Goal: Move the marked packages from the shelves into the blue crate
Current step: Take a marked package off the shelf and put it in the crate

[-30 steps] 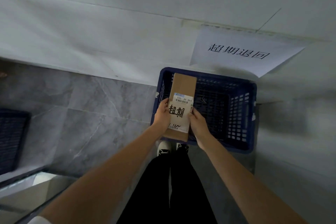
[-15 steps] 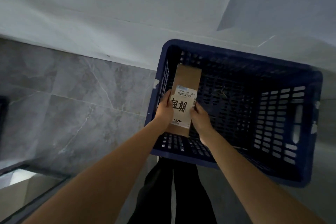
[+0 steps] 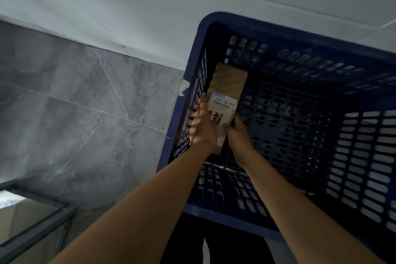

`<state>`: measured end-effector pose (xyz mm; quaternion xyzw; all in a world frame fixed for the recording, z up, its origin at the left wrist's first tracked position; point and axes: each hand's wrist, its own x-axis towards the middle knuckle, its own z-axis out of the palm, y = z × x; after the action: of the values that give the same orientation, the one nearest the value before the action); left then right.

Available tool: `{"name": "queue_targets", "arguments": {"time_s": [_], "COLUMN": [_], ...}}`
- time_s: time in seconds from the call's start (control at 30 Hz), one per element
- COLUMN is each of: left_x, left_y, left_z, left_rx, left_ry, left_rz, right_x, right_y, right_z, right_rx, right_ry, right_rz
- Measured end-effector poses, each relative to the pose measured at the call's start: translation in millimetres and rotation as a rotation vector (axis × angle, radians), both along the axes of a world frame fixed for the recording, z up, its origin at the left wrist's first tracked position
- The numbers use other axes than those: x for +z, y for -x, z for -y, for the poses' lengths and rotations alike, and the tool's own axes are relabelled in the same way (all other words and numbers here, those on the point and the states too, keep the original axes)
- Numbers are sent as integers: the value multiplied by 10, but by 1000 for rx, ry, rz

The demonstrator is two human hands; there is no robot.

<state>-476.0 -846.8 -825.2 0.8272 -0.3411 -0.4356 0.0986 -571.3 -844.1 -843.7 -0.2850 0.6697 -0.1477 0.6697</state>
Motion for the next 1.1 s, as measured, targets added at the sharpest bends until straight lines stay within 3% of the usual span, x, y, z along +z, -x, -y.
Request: {"name": "queue_targets", "arguments": {"time_s": [0.07,0.27,0.47,0.67,0.87,1.1], "left_x": [27,708,2287,3886,4927,5889], "left_y": [28,78,-68,-551,-904,-1312], "left_z": [-34,-163,-299,-226,-178,-986], "left_rx": [-25,-55,-228,-413,-305,14], "left_ry": [-23,301,424,574,594,451], "left_rz": [46,-10,119,416,824,1095], "right_x": [35,608,2167,3774,4897,5881], "right_y": [-14,132,416,170,-475,-1230], "right_z": [11,104,190,432,731,400], "right_rx": [43,196,465,692,905,1138], "right_ry": [6,32,354,784,1229,1645], "right_rz": [-14,-200,-388,-470,-489,-487]}}
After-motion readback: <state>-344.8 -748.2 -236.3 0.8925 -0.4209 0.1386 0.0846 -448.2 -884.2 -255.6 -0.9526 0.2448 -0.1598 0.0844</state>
